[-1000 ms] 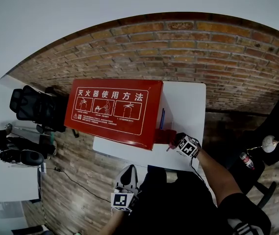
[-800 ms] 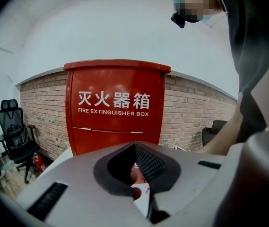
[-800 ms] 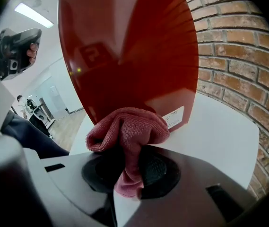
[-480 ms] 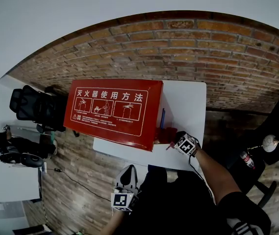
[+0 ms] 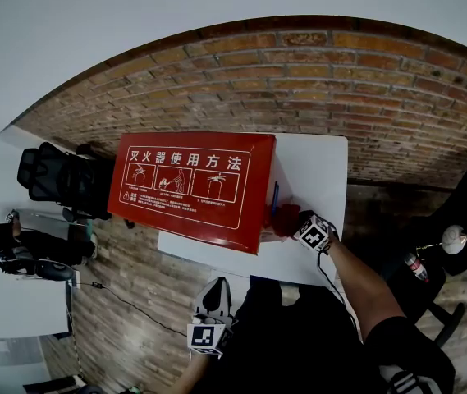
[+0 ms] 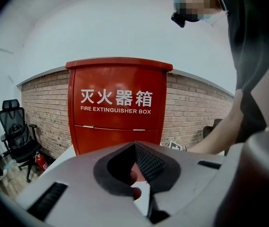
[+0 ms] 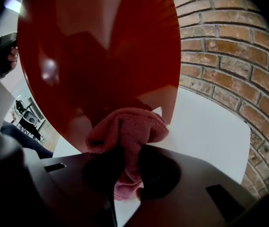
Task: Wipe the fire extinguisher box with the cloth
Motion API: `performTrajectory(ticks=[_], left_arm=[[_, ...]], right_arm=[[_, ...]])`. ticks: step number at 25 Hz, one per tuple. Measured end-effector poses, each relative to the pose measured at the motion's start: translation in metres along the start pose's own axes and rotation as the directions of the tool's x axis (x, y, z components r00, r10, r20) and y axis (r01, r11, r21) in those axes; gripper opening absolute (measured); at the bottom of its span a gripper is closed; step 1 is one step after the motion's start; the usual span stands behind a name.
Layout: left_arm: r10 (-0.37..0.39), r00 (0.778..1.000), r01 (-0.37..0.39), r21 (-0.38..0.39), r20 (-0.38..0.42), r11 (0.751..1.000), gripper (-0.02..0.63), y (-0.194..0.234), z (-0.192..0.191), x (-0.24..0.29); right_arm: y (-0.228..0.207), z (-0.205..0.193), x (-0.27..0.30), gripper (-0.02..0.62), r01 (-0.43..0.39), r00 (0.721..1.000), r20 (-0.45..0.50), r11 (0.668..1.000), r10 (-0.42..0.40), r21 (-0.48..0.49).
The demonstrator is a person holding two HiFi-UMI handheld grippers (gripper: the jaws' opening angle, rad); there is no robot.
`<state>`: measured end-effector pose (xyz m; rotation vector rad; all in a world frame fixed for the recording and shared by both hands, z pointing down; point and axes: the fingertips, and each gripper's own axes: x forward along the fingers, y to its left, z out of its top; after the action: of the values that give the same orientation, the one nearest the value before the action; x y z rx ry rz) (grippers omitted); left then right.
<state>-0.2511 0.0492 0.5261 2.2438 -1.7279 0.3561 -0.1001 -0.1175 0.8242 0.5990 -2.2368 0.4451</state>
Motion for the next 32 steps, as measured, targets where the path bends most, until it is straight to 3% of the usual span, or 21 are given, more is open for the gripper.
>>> performTrajectory(ticks=[11, 32], left_arm=[[0.013, 1.000, -0.013, -0.003, -0.014, 1.000, 0.017, 0.004, -0.005, -0.006], [-0.017, 1.000, 0.017, 0.005, -0.007, 1.000, 0.017, -0.007, -0.008, 0.000]], right_arm=[[-0.023, 0.000, 0.009, 0.089, 0.095, 0.995, -0.022, 0.995, -0.095, 0.015], [-0.019, 0.038, -0.033, 0.088, 0.101, 0.991, 0.095, 0.994, -0.097, -0.039]])
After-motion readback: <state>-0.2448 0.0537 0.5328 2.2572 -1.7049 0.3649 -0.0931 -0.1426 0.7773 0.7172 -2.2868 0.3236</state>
